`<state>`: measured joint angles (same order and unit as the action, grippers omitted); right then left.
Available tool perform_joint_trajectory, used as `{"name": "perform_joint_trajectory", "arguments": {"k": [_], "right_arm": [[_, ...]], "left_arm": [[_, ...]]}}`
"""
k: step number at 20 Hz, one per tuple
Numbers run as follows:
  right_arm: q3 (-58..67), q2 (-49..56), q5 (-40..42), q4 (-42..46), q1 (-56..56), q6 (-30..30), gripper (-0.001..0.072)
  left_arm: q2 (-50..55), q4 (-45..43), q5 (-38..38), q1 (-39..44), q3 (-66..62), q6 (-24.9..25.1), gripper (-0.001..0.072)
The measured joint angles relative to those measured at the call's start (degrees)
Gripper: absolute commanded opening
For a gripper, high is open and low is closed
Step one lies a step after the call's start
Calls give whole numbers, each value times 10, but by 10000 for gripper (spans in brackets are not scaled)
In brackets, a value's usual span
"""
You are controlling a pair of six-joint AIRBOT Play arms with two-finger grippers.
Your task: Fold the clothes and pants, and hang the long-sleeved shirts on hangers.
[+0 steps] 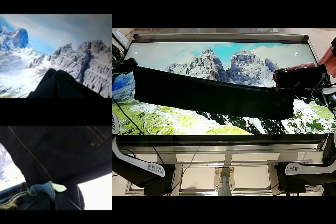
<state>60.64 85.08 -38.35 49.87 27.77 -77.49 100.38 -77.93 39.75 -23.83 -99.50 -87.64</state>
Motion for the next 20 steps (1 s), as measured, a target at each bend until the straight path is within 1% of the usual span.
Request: {"name": "perform_joint_trajectory", "arguments": {"k": [1, 2, 3, 5, 7, 8, 10, 12, 14, 17, 18, 19, 20], "right_arm": [[0, 0, 5, 0, -2, 0, 73], [0, 1, 8, -1, -2, 0, 197], [0, 1, 14, 0, -3, 0, 275], [0, 1, 15, 0, -4, 0, 278], [1, 0, 14, -1, -5, 0, 280], [2, -1, 9, -1, -5, 0, 297], [14, -2, -4, -1, -5, 4, 448], [38, -5, -25, 1, -5, 7, 453], [74, -10, -53, 3, -5, 9, 453], [132, -23, -116, 8, -5, 12, 453], [149, -28, -140, 9, -6, 12, 452], [164, -34, -165, 10, -7, 14, 452], [174, -40, -186, 10, -10, 15, 452]], "left_arm": [[2, 0, -3, 1, 0, 1, 92], [3, 0, -7, 3, 0, 5, 173], [4, -2, -11, 5, 0, 7, 207], [6, -4, -16, 9, 0, 17, 247], [6, 0, -21, 15, 0, 25, 254], [6, -1, -22, 16, -2, 30, 303], [6, -1, -19, 20, -10, 40, 305], [6, 0, -4, 21, -25, 50, 306], [6, 0, 21, 19, -45, 57, 367], [6, -1, 86, 17, -75, 80, 368], [6, -7, 116, 15, -83, 87, 425], [7, -16, 151, 12, -91, 97, 499], [7, -27, 189, 5, -97, 99, 528]]}}
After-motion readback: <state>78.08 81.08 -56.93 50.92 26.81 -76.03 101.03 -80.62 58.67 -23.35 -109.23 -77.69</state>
